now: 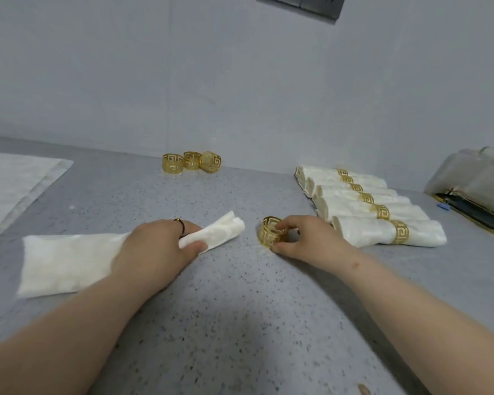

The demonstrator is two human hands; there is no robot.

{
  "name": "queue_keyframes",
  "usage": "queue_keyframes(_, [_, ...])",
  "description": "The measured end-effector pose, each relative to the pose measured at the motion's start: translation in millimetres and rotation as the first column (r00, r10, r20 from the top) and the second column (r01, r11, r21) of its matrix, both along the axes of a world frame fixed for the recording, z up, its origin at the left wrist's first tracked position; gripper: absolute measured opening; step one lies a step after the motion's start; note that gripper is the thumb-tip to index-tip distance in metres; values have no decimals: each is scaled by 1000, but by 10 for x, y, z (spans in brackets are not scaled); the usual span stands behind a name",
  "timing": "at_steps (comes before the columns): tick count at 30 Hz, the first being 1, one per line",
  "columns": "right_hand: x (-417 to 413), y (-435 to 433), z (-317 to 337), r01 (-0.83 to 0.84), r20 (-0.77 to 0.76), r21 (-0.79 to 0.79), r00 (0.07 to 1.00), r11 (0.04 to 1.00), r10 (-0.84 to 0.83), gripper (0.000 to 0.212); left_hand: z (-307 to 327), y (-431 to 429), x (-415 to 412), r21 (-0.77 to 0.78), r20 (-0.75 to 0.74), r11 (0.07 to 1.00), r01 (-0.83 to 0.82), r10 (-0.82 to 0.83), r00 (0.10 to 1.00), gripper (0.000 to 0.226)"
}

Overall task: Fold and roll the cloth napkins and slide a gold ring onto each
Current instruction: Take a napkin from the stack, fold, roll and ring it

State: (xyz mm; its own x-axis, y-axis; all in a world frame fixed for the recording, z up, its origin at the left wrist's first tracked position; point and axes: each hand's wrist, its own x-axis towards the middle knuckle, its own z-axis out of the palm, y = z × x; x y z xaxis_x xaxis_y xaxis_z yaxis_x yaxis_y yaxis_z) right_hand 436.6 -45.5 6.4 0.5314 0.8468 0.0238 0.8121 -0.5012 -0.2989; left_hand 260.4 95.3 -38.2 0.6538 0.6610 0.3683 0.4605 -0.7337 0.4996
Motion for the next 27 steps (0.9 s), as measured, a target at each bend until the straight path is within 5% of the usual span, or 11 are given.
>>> queue_keyframes(5, [-69, 33, 38, -10, -107, 6, 994, 1000, 11, 45, 5, -9, 7, -4, 7, 1000, 0, 0, 1000, 20])
queue_keyframes(9, [-186, 105, 52, 17, 20, -36, 1000, 999, -16, 64, 66, -57, -33, -68, 9, 997, 33, -33, 999, 13])
queue_keyframes(12, [-302, 77, 109, 62, -136, 61, 989, 996, -53, 62, 115, -129, -99, -121, 3, 991, 55, -55, 998, 11])
queue_keyframes(15, [-450, -69, 156, 205, -532, 296, 847, 933, -17, 58, 153, -196, -169, -275, 61, 957, 88, -74, 995, 17])
queue_keyframes(20, [-662, -247, -42, 517, -908, 365, 382, 774, 174, 47, 251, -372, -276, -474, 187, 879, 54, 41, 981, 23])
queue_keyframes(27, [-944, -219, -179, 539, -893, 441, 342, 717, 292, 38, 220, -718, -317, -539, 387, 840, -61, 312, 868, 25])
